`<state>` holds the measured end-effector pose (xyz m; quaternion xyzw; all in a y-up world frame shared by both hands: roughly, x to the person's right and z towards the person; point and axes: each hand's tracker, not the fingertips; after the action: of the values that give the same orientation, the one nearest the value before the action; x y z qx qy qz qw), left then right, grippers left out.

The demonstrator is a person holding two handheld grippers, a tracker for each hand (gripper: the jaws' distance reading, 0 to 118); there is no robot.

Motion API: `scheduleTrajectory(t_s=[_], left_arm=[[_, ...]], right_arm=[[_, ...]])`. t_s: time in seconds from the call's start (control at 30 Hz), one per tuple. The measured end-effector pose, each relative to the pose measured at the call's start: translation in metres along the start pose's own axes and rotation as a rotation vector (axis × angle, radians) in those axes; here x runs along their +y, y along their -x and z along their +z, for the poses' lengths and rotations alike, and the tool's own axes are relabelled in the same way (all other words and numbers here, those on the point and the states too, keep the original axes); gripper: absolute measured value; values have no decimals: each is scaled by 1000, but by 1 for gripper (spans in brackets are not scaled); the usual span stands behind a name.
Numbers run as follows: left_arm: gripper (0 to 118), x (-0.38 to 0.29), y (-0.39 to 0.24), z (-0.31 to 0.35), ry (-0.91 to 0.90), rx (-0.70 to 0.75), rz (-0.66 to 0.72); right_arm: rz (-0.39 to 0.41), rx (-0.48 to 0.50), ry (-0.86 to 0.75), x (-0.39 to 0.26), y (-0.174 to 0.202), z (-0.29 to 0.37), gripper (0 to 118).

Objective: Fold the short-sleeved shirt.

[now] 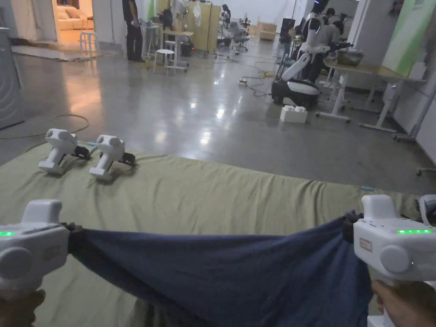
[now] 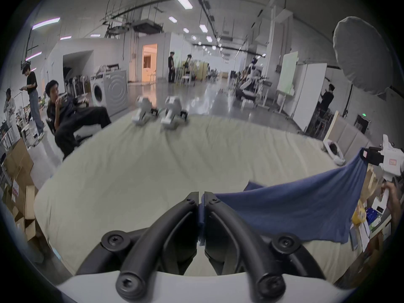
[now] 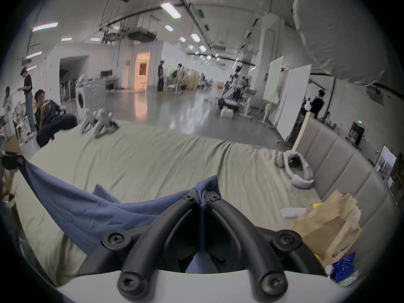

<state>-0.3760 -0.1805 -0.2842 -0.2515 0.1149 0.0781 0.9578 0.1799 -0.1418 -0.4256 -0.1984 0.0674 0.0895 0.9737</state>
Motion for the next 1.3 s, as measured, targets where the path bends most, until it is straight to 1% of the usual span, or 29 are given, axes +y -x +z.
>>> scheduleTrajectory(t_s=[0.1, 0.2, 0.3, 0.4, 0.57, 0.67, 0.77, 0.83, 0.93, 1.1, 1.2, 1.3], left_arm=[[6, 43, -24, 17, -60, -18, -19], [6, 82, -42, 27, -113, -27, -38], [6, 128, -58, 35, -157, -31, -53], [6, 162, -69, 41, -190, -37, -61], [6, 212, -75, 34, -221, -26, -69], [6, 240, -79, 30, -230, -19, -82], [6, 260, -80, 26, -243, 11, -109], [6, 273, -80, 24, -251, 22, -118], [6, 293, -80, 19, -268, 28, -109], [6, 323, -84, 17, -295, 48, -123], [6, 332, -86, 17, -320, 46, -128], [6, 328, -89, 14, -329, 50, -139]], right_arm=[[-27, -50, -77, 29, -17, 27, 6], [-53, -73, -137, 59, -31, 48, 6], [-59, -94, -178, 87, -41, 62, 6], [-47, -126, -206, 113, -43, 76, 6], [-61, -168, -260, 151, -49, 77, 6], [-65, -175, -261, 173, -50, 69, 6], [-49, -186, -267, 192, -48, 60, 6], [-53, -184, -275, 206, -47, 55, 6], [-55, -189, -290, 226, -45, 48, 6], [-34, -202, -328, 256, -43, 45, 6], [-39, -208, -352, 264, -43, 45, 6], [-34, -206, -350, 257, -42, 41, 6]])
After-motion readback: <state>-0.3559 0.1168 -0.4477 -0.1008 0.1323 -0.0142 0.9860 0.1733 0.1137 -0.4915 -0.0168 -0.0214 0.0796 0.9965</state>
